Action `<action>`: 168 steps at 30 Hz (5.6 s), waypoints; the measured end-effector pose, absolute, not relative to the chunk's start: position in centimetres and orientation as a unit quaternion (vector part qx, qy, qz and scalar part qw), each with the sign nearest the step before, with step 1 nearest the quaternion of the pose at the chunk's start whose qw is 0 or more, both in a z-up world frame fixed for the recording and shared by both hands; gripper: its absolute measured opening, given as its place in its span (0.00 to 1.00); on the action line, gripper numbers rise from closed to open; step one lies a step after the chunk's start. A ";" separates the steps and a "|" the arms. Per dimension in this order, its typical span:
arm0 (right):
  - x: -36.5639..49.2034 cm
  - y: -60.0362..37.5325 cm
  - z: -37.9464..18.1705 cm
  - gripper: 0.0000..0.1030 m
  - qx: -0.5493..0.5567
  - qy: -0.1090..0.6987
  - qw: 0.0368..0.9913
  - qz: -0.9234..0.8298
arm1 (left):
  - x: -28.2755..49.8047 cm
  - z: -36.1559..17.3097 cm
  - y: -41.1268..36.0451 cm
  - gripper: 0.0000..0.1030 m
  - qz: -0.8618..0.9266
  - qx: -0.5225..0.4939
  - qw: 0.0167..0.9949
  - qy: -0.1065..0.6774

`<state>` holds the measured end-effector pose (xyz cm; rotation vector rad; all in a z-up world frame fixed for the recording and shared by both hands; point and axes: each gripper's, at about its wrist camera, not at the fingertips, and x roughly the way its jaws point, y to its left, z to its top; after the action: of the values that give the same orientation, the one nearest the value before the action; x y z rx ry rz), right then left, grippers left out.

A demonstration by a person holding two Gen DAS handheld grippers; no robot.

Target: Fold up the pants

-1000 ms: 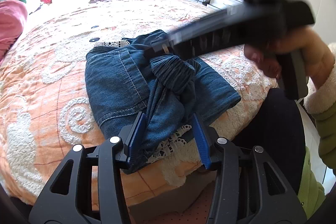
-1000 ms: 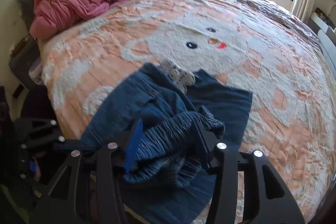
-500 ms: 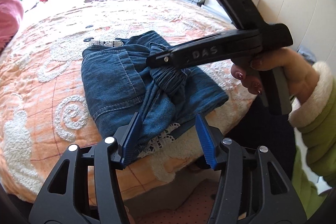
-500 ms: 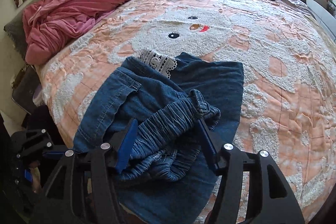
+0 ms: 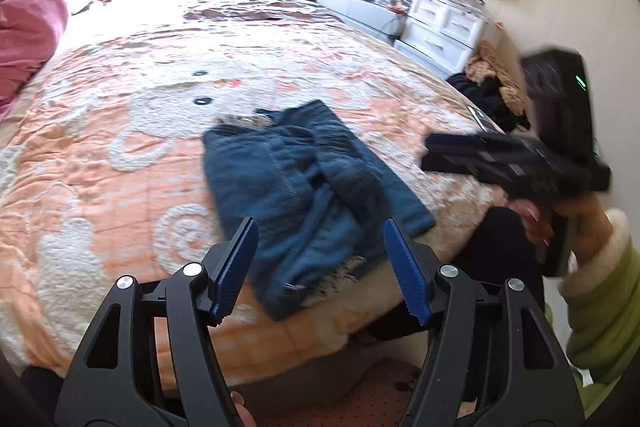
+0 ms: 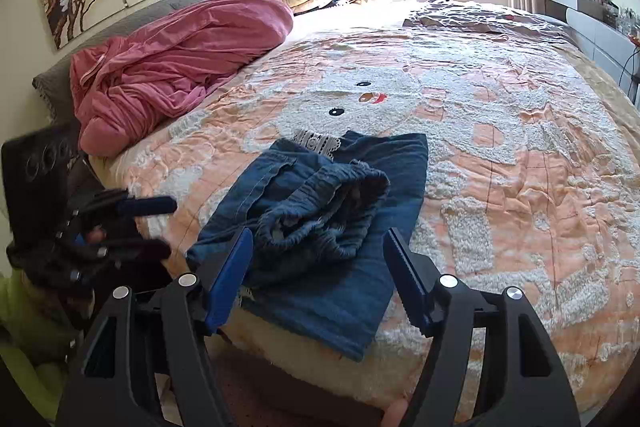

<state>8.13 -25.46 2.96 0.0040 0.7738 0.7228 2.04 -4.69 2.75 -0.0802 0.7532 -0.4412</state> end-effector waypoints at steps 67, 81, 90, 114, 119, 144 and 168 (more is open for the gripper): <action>4.7 -27.1 4.2 0.83 0.033 0.329 0.902 0.279 | 9.1 4.0 -3.9 0.84 -0.172 -0.063 0.903 0.388; 7.0 -29.0 4.3 0.92 0.047 0.330 0.917 0.220 | 8.3 3.1 -3.6 0.91 -0.138 -0.049 0.907 0.395; 9.2 -28.9 2.7 0.93 0.048 0.358 0.912 0.194 | 8.5 1.5 -2.6 0.91 -0.117 -0.057 0.902 0.412; 15.0 -26.6 -3.3 0.64 0.086 0.447 0.865 0.211 | 10.5 -3.1 -2.5 0.91 -0.108 -0.095 0.879 0.454; 15.6 -26.0 -3.8 0.51 0.090 0.459 0.854 0.227 | 10.9 -3.3 -2.9 0.91 -0.114 -0.101 0.877 0.456; 13.3 -23.0 -3.1 0.11 0.028 0.394 0.885 0.247 | 10.9 -2.0 -5.8 0.38 -0.124 -0.075 0.891 0.431; 14.7 -17.4 2.5 0.09 0.012 0.338 0.895 0.291 | 12.2 3.0 -1.5 0.31 -0.094 -0.089 0.918 0.376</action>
<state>14.73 -17.36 2.46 0.0240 0.7005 0.6025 12.19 -1.48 3.02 -0.1821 0.7730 -0.1932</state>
